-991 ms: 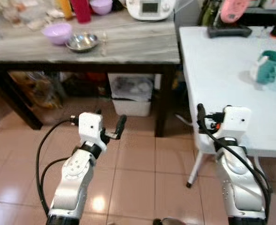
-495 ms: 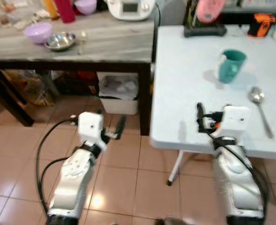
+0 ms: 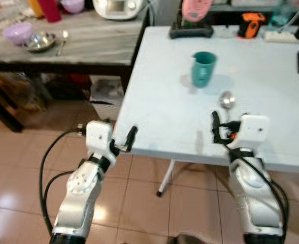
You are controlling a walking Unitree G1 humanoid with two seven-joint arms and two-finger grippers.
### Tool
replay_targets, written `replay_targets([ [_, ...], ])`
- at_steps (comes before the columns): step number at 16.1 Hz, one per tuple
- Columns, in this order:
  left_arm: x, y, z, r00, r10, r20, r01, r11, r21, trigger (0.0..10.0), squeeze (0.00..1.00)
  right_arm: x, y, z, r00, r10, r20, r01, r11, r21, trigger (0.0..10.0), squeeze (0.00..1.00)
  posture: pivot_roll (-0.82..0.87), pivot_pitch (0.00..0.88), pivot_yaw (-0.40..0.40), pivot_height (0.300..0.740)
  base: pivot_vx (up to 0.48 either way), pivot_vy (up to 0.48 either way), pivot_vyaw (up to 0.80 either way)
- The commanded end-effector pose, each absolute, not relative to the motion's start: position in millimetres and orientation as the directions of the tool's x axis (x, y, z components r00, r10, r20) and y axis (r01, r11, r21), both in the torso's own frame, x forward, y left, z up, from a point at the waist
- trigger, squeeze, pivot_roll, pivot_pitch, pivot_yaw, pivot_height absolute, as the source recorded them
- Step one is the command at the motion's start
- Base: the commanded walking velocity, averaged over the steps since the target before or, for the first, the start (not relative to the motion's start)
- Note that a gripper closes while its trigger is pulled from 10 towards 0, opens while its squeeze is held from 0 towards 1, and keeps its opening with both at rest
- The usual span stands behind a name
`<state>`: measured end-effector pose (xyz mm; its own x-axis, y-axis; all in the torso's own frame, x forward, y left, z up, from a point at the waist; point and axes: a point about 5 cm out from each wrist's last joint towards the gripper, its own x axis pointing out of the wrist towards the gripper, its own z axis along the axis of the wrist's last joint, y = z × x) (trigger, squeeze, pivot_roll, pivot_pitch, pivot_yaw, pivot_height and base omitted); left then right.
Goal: Setting the table
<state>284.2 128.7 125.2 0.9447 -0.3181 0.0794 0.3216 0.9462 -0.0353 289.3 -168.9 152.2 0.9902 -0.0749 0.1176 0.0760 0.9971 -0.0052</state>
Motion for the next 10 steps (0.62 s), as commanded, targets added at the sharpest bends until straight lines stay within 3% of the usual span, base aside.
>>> replay_targets([
  [1, 284.7, 129.1, 126.1, 0.945, -0.316, 0.088, 0.321, 0.946, -0.044, 10.0, 0.00, 289.4, -169.2, 156.8, 0.988, -0.070, 0.136, 0.072, 0.997, -0.014, 10.0, 0.00, -0.18, 0.139, 0.107, 0.740, 0.000, 0.000, 0.00],
  [10, 283.3, 134.6, 118.9, 0.933, -0.352, 0.069, 0.353, 0.936, 0.003, 10.0, 0.00, 294.9, -163.5, 159.2, 0.989, -0.049, 0.137, 0.051, 0.999, -0.008, 10.0, 0.00, -0.18, 0.143, 0.109, 0.740, 0.000, 0.000, 0.00],
])
